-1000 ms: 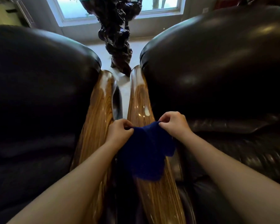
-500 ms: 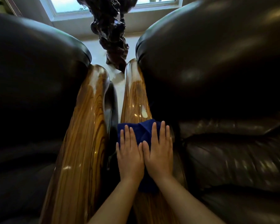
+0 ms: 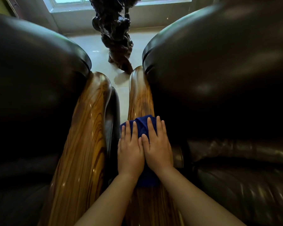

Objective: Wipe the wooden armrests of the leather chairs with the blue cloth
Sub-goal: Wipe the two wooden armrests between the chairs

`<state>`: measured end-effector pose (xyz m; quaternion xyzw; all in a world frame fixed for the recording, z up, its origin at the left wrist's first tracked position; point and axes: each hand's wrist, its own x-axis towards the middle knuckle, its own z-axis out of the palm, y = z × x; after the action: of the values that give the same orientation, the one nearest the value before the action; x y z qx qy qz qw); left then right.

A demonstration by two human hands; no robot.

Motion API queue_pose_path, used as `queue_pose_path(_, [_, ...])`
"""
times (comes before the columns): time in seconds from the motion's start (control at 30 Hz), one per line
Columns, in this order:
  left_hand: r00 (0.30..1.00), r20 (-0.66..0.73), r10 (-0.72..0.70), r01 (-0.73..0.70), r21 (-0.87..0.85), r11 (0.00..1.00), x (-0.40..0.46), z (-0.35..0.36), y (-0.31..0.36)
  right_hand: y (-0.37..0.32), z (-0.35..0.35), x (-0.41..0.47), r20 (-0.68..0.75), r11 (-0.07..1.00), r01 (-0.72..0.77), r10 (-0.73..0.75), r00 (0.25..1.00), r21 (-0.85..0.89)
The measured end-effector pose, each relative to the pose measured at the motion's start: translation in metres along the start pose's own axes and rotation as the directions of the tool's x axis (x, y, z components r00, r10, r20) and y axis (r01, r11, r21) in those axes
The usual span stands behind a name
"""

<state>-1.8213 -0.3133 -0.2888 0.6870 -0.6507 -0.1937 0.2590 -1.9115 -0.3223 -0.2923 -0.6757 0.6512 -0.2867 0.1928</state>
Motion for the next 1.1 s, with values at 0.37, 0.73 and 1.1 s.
queue_pose_path(0.37, [0.997, 0.078, -0.026, 0.036, -0.125, 0.992, 0.086, 0.003, 0.003, -0.003, 0.003, 0.084, 0.046, 0.999, 0.007, -0.006, 0.999, -0.036])
queue_pose_path(0.73, [0.985, 0.172, 0.001, 0.042, -0.247, 0.968, 0.154, 0.003, 0.002, -0.007, 0.008, 0.142, -0.005, 0.999, -0.036, 0.036, 0.999, -0.039])
queue_pose_path(1.1, [0.972, 0.202, 0.123, -0.085, -0.188, 0.979, 0.161, -0.042, -0.005, 0.006, -0.039, 0.148, 0.058, 0.997, 0.073, -0.073, 0.996, -0.002])
